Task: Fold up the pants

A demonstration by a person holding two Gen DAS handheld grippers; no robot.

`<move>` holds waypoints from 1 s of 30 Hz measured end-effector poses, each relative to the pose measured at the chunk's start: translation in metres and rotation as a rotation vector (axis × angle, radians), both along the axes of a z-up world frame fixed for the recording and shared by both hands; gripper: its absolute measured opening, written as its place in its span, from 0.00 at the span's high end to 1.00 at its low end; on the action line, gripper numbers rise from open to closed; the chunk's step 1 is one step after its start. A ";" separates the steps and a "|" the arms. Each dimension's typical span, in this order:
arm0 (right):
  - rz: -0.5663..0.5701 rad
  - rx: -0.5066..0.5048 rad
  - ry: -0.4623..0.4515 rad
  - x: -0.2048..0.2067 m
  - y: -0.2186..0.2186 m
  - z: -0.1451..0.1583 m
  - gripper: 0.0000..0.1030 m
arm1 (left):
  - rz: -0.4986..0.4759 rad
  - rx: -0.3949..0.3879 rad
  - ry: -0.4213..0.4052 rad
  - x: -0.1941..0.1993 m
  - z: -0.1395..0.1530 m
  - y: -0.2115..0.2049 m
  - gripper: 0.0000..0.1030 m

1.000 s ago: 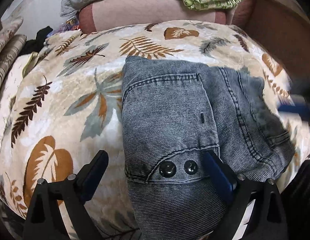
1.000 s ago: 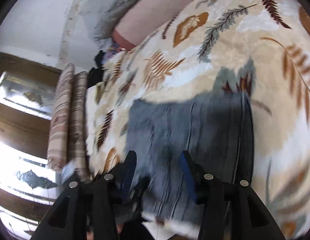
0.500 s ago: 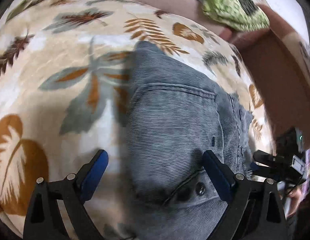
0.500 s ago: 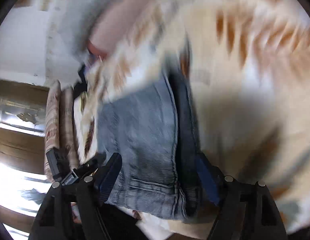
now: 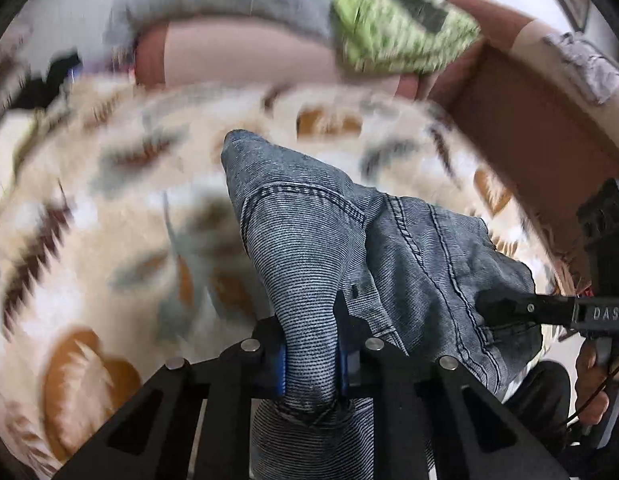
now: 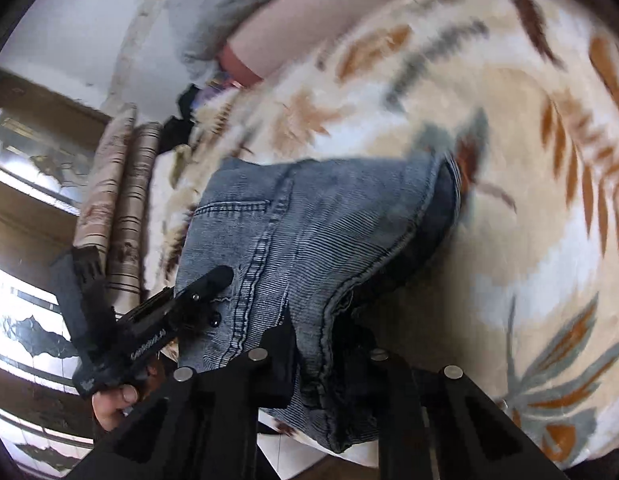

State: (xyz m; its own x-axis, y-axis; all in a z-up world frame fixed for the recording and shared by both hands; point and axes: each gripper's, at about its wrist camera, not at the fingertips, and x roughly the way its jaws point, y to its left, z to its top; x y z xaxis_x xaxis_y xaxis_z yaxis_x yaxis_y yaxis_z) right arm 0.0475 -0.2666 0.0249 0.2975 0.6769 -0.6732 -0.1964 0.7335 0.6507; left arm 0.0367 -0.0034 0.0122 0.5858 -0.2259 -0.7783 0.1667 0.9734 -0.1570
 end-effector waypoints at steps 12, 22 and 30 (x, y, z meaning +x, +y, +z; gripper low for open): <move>0.074 -0.071 -0.082 0.082 0.046 0.003 0.76 | 0.110 -0.011 -0.031 0.070 -0.002 0.057 0.66; -0.060 -0.191 -0.174 0.053 0.040 0.013 0.42 | 0.214 0.097 -0.035 0.033 -0.019 0.075 0.19; 0.098 -0.346 -0.127 0.038 0.094 -0.031 0.27 | 0.252 0.203 0.062 0.030 -0.047 0.064 0.16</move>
